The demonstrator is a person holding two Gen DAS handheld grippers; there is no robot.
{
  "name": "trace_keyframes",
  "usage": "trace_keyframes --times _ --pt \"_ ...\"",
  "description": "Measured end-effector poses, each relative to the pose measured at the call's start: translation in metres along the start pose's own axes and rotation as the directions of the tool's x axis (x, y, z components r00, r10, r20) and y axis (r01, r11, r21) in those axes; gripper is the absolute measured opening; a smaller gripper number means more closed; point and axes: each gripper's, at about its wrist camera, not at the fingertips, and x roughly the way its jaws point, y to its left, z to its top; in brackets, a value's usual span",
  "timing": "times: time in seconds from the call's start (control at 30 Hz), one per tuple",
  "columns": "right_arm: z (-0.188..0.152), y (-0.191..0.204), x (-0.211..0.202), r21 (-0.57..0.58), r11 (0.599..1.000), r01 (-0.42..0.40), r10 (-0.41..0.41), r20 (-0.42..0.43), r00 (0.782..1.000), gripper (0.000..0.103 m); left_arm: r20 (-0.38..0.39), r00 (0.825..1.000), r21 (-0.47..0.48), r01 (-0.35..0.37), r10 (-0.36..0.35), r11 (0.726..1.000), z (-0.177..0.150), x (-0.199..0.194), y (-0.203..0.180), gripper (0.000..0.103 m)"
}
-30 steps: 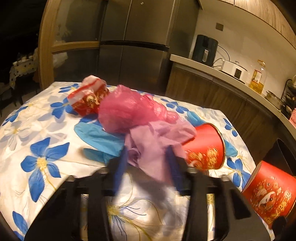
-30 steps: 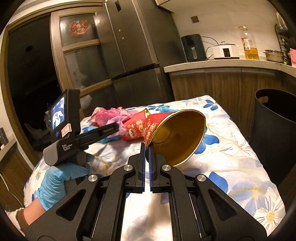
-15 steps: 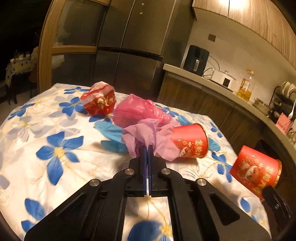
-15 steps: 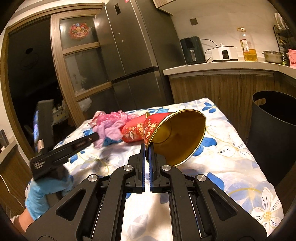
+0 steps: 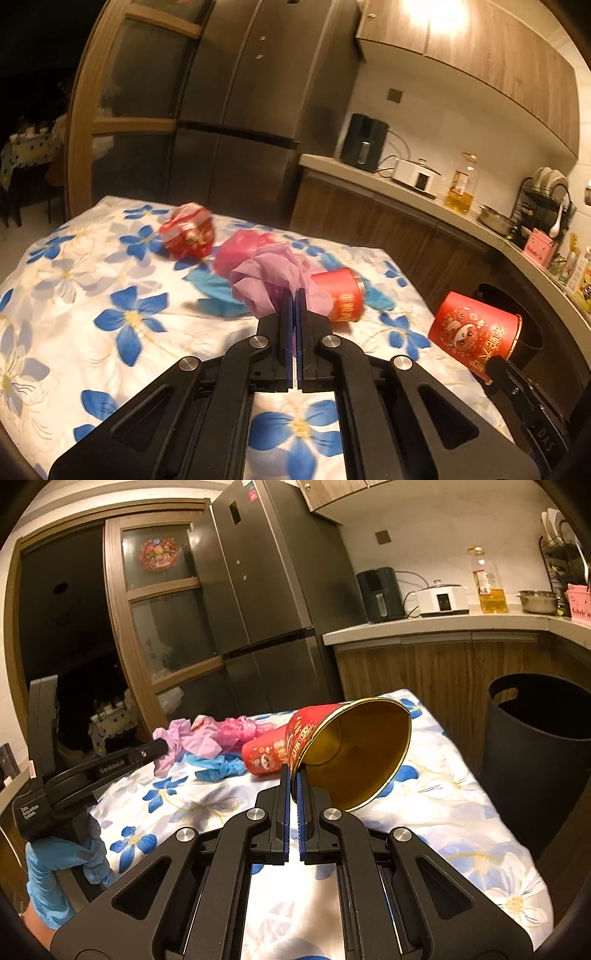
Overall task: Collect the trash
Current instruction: 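Carry the purple bag and red can over the black bin and open both grippers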
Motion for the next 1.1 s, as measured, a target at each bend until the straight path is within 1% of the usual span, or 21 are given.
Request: trace_keyframes --times 0.1,0.23,0.33,0.53,0.6,0.73,0.87,0.97,1.1 --pt "0.003 -0.008 -0.008 0.003 1.000 0.022 -0.022 0.018 1.000 0.003 0.004 1.000 0.030 0.026 -0.026 0.999 0.001 0.000 -0.019 0.000" --pt "0.009 -0.021 -0.020 0.009 0.998 0.057 -0.058 0.041 0.997 0.003 0.013 0.996 0.080 0.086 -0.087 0.993 0.005 0.003 -0.054 0.000" --pt "0.015 -0.035 -0.031 0.015 0.996 0.093 -0.093 0.064 0.994 0.003 0.013 0.991 0.116 0.135 -0.137 0.984 0.006 0.007 -0.082 0.000" --pt "0.028 -0.070 -0.051 0.046 0.985 0.167 -0.171 0.107 0.980 0.003 -0.016 0.972 0.173 0.232 -0.232 0.957 0.008 0.024 -0.141 0.000" --pt "0.033 -0.084 -0.058 0.059 0.979 0.197 -0.203 0.120 0.972 0.003 -0.029 0.961 0.179 0.276 -0.275 0.945 0.011 0.031 -0.162 0.000" --pt "0.043 -0.116 -0.069 0.094 0.962 0.258 -0.269 0.140 0.953 0.003 -0.030 0.940 0.209 0.338 -0.339 0.918 0.013 0.038 -0.201 0.000" --pt "0.054 -0.145 -0.075 0.124 0.943 0.310 -0.326 0.149 0.933 0.003 -0.037 0.915 0.240 0.399 -0.402 0.885 0.014 0.047 -0.244 0.000" --pt "0.062 -0.162 -0.074 0.138 0.932 0.336 -0.355 0.150 0.923 0.003 -0.051 0.897 0.258 0.436 -0.438 0.862 0.010 0.056 -0.269 0.000" --pt "0.068 -0.181 -0.070 0.144 0.920 0.364 -0.383 0.140 0.913 0.003 -0.076 0.881 0.279 0.469 -0.467 0.838 0.005 0.069 -0.289 0.000"
